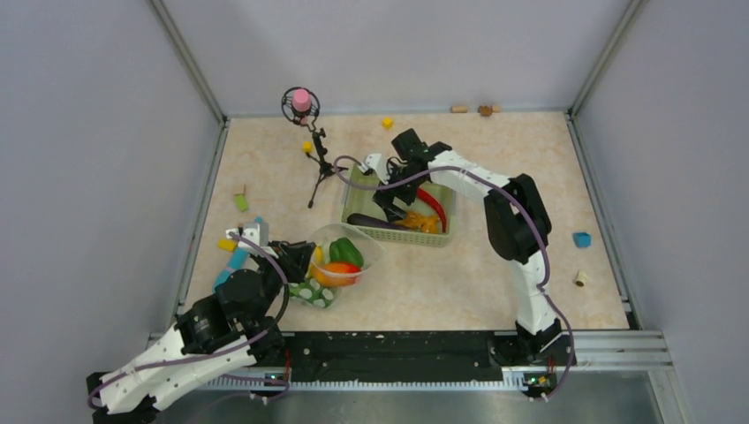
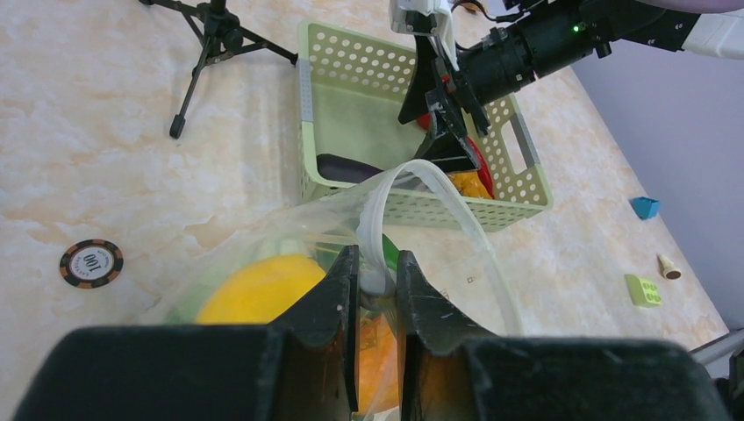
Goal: Place the food in the zip-top bag and seal the zipper
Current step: Pick up the fake vegetable from the bin.
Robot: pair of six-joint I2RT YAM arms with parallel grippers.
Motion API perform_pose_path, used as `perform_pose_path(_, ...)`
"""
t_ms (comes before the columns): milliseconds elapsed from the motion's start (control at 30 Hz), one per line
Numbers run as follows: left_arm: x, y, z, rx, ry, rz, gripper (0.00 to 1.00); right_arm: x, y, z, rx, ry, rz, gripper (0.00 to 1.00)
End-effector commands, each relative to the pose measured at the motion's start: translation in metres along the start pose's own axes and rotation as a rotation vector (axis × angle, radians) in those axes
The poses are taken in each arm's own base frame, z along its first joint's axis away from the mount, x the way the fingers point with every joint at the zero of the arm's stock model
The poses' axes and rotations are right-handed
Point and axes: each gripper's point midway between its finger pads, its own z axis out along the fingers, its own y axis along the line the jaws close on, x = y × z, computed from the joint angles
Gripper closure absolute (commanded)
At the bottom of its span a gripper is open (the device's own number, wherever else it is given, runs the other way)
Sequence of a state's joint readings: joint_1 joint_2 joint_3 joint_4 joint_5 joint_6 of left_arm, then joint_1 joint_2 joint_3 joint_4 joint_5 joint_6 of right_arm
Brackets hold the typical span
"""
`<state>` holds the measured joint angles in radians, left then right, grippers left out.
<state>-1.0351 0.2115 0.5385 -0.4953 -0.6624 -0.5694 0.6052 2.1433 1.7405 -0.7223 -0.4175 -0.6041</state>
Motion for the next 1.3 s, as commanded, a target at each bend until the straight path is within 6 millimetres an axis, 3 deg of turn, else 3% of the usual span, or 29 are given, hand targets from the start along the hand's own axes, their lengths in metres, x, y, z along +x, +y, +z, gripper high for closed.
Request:
perform_pose_path(0, -0.013, -0.011, 0.001, 0.045, -0.050, -0.033, 1.00, 0.007, 0.016, 0.003, -0.058, 0.013, -0.051, 0.07)
perform_pose_path(300, -0.010, -0.009, 0.003, 0.034, -0.046, -0.027, 1.00, 0.027, 0.023, 0.020, -0.112, 0.056, -0.088, 0.07)
perform_pose_path(467, -0.009, -0.008, 0.003, 0.032, -0.046, -0.026, 1.00, 0.033, -0.005, 0.024, 0.051, 0.100, -0.036, 0.07)
perform_pose_path(567, -0.008, -0.008, 0.003, 0.028, -0.044, -0.025, 1.00, 0.023, -0.020, 0.017, 0.151, 0.069, -0.015, 0.07)
perform_pose_path(767, -0.010, -0.005, 0.003, 0.014, -0.052, -0.033, 1.00, -0.013, -0.032, -0.010, 0.278, -0.080, 0.008, 0.07)
perform_pose_path(933, -0.011, -0.002, 0.003, 0.000, -0.057, -0.039, 1.00, -0.020, -0.038, -0.031, 0.361, -0.110, 0.020, 0.07)
perform_pose_path(1267, -0.010, -0.002, 0.002, 0.001, -0.052, -0.035, 1.00, 0.003, 0.006, -0.028, 0.169, -0.053, -0.018, 0.11)
